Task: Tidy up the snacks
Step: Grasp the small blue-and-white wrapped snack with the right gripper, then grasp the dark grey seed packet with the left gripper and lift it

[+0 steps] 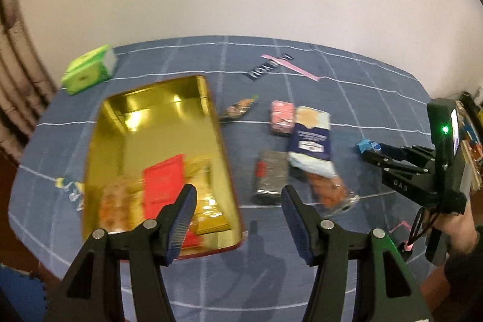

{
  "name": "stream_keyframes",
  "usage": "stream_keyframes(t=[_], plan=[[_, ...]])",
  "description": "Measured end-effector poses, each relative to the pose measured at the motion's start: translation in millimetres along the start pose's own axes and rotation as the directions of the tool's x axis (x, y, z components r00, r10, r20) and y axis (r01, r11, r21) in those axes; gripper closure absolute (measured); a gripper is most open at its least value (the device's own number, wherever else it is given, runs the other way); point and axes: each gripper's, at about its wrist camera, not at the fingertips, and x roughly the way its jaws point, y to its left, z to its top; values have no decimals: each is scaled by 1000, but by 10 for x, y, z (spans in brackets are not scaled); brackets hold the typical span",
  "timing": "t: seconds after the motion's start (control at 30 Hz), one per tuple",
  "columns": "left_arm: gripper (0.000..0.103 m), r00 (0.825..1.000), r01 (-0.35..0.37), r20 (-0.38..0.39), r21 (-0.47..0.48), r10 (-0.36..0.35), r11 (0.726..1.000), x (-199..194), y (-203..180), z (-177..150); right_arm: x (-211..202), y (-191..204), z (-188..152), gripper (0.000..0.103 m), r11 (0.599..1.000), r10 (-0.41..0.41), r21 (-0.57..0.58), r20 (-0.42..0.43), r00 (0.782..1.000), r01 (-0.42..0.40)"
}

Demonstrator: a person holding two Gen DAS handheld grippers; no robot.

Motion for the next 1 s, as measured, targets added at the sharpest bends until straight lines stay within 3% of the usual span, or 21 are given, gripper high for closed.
stream_keyframes(t=[0.1,0.27,0.5,0.7,1.0], plan=[[43,1000,20,-12,26,-20,999,72,-99,45,-50,-136,-85,73,1000,-17,22,12,1000,17],[43,993,44,-110,25,-41,999,273,-217,152,-61,-264,-137,72,997,9,71,14,1000,-10],[45,961,70,-266,-50,-80,996,552,-210,352,-29,-208,-196,73,999,-26,24,15,1000,26],[45,946,85,-306,-91,-109,992,680,-191,438,-28,-269,-185,74,999,2,48,15,1000,-3],[45,942,78,-326,-27,-82,997,831,-271,409,-113,-324,-147,71,997,45,67,39,998,-48]])
